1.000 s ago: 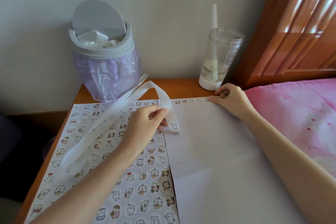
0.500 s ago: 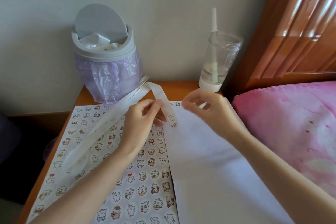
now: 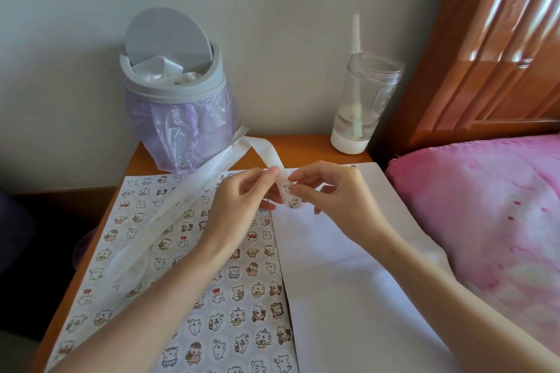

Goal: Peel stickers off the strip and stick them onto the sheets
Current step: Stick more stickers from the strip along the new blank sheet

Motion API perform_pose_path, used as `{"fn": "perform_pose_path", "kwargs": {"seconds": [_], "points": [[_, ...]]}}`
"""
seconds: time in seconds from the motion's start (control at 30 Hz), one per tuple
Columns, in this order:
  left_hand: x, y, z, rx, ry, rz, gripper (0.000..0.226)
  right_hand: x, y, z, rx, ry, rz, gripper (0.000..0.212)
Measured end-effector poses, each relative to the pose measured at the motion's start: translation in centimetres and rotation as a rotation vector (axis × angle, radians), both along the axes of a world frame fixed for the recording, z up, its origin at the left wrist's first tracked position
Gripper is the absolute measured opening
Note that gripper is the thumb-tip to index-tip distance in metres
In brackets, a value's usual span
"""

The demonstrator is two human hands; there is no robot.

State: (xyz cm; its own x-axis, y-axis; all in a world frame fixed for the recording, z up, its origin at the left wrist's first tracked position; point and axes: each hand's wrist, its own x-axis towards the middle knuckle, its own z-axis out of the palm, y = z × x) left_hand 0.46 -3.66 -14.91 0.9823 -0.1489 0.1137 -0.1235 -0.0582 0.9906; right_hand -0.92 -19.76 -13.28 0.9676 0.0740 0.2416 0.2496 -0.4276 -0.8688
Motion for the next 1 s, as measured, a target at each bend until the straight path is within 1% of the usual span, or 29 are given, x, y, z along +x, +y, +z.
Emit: {"fn": "perform_pose_path", "kwargs": {"seconds": [0.07,0.2,0.33,0.47,0.57,0.63,0.7,0.8,0.87,0.93,1.0], "points": [[0.0,0.1,0.0,0.037,-0.021,-0.015,0.022,0.0,0.0,0.0,0.009,-0.008,-0.002,0.012],[0.1,0.1,-0.1,0.038,-0.022,-0.021,0.020,-0.1,-0.2,-0.1,-0.021,-0.020,-0.011,0.011],[0.1,-0.1,-0.3,0.035,-0.009,0.009,0.018,0.0,-0.2,-0.3,-0.127,-0.072,-0.045,0.010],[0.1,-0.1,-0.5,0.068,0.003,0.025,0.019,-0.1,-0.1,-0.3,-0.201,-0.093,-0.023,0.009],[0.2,-0.2,-0.5,0.078,0.007,0.025,0.020,-0.1,-0.5,-0.2,-0.148,-0.052,-0.002,0.014],[0.2,-0.1,-0.6,0.070,0.016,0.030,0.020,0.2,-1.2,0.1,-0.058,-0.026,-0.002,0.017],[0.2,-0.1,-0.6,0.069,0.017,0.038,0.021,0.7,-2.3,0.5,0.012,-0.008,-0.040,0.015],[0.1,0.0,-0.5,0.093,-0.007,0.028,0.022,2.0,-5.2,1.1,0.036,0.070,-0.121,0.007],[0.1,0.0,-0.6,0.131,-0.028,0.018,0.020,3.0,-7.4,1.1,0.012,0.151,-0.179,0.001],[0.1,0.0,-0.8,0.178,-0.052,0.008,0.018,3.8,-9.3,0.9,-0.055,0.199,-0.232,0.005],[0.1,0.0,-0.9,0.223,-0.070,0.003,0.017,4.4,-10.6,0.8,-0.101,0.197,-0.271,0.006]]}}
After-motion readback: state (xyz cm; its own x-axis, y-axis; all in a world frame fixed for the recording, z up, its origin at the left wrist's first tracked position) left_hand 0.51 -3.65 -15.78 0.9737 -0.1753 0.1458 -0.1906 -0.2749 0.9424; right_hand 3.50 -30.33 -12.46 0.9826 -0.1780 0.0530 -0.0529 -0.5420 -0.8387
